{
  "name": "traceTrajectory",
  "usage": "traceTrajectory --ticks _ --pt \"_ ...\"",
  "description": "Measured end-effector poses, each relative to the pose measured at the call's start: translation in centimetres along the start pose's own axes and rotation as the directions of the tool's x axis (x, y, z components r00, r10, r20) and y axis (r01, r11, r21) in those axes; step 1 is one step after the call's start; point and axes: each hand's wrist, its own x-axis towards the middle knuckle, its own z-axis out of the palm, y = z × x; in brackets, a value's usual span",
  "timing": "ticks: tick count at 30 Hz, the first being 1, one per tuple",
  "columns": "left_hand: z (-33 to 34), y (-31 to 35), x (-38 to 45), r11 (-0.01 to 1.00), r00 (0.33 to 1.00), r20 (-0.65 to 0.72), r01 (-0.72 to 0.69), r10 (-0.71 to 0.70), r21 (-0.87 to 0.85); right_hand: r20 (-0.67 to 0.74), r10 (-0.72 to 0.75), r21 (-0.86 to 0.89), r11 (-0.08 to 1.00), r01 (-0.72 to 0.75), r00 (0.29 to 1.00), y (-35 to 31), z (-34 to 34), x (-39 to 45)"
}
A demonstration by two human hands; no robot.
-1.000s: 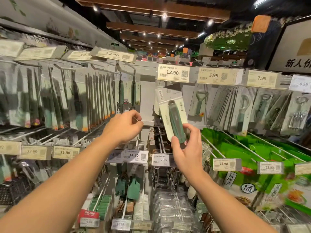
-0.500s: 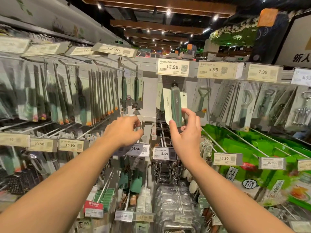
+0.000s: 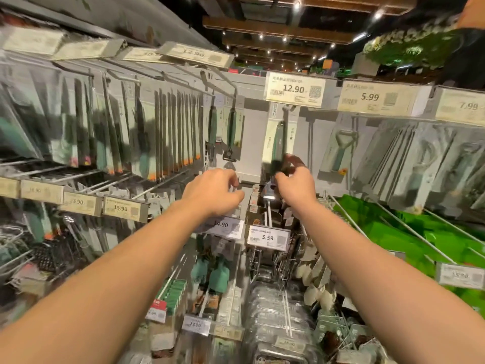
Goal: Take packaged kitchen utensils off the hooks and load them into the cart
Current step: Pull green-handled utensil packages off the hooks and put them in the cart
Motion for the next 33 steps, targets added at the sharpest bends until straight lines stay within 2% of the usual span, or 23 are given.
traceTrajectory --ticks 4,8,10,12,14,19,24,29,33 --pt "0.3 0.8 0.6 0.999 0.999 0.007 0.043 -0.043 -0.02 0.058 0.032 0.121 0.992 -0.039 0.998 0.3 -0.1 2.5" --pt "0.9 1.8 1.0 0.994 0.997 0.013 0.073 -0.072 -0.08 0.12 0.025 0.067 0.997 -0.033 0.992 1.0 -0.2 3.8" --pt "1.4 2.1 1.0 0.995 0.997 0.014 0.08 -0.08 -0.067 0.07 0.058 0.05 0.997 -0.062 0.996 1.3 -0.3 3.8" --pt "1.6 2.2 1.0 0.995 0.996 0.01 0.091 -0.091 -0.051 -0.046 0.094 0.036 0.995 -0.092 0.995 1.4 -0.2 3.1" --pt "1.6 2.2 0.9 0.994 0.994 0.004 0.108 -0.108 -0.02 -0.07 0.063 0.0 0.998 -0.063 0.996 1.4 0.0 2.1" --pt "0.2 1.9 -0.2 0.992 0.992 -0.072 0.113 -0.108 0.058 0.133 -0.031 0.011 0.999 0.03 0.991 0.2 1.5 -1.4" --pt "-3.2 -0.8 -4.4 0.98 0.974 -0.169 0.17 -0.151 0.104 0.222 -0.127 0.083 0.99 0.111 0.967 -3.9 5.5 -4.7" --pt "-7.6 -7.1 -12.3 0.941 0.919 -0.254 0.329 -0.302 0.071 0.355 -0.181 0.134 0.981 0.142 0.917 -8.8 12.7 -12.0" --pt "-10.2 -13.6 -21.4 0.875 0.841 -0.312 0.481 -0.442 0.057 0.511 -0.26 0.131 0.966 0.224 0.819 -11.4 18.9 -19.4"
